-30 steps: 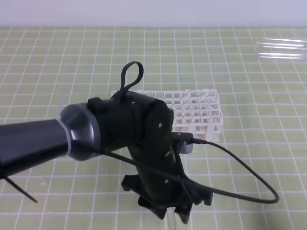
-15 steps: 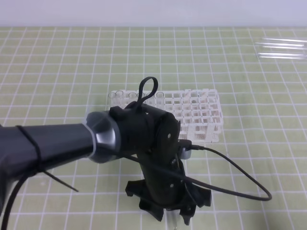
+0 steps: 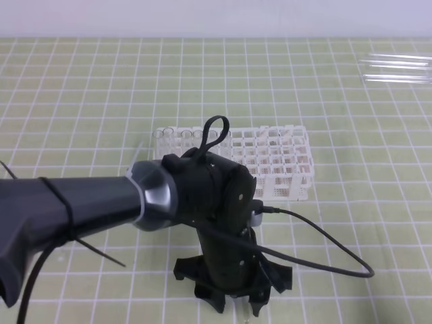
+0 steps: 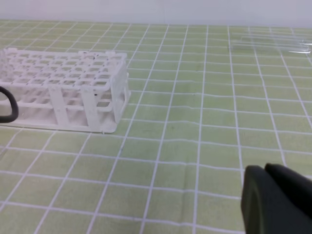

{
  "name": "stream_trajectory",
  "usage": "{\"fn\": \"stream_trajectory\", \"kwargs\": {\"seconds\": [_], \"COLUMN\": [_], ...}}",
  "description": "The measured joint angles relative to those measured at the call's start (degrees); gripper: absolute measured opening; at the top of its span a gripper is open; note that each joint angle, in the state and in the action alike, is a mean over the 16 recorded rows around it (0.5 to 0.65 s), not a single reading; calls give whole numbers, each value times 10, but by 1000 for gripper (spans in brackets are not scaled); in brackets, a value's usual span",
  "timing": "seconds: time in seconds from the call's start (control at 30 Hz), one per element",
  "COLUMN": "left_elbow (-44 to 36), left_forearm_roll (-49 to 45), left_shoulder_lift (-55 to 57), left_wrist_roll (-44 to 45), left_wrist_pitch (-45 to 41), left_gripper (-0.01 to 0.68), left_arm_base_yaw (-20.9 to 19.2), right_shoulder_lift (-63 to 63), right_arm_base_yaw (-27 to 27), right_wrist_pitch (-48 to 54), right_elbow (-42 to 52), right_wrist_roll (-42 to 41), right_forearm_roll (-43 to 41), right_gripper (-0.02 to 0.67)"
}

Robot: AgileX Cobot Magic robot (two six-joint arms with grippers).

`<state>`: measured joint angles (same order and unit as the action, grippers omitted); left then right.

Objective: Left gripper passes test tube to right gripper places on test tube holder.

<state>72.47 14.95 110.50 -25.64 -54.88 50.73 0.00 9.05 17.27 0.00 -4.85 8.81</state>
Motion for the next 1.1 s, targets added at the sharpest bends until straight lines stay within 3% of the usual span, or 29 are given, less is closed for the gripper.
{"fn": "stream_trajectory", "kwargs": {"seconds": [0.37, 1.1], "left_elbow": [-1, 0], "left_forearm_roll": [-2, -15], "left_shoulder_lift": [3, -11], "left_wrist_roll": [-11, -9], "left_wrist_pitch": [-8, -16], "left_gripper": [240, 66], "left_arm_base_yaw": [5, 5], "right_shoulder_lift": [0, 0], "right_arm_base_yaw": [0, 0], "right_wrist_pitch": [0, 0], "right_elbow": [0, 0], "right_wrist_roll": [0, 0], "right_forearm_roll": [0, 0], "right_gripper": [-18, -18]}}
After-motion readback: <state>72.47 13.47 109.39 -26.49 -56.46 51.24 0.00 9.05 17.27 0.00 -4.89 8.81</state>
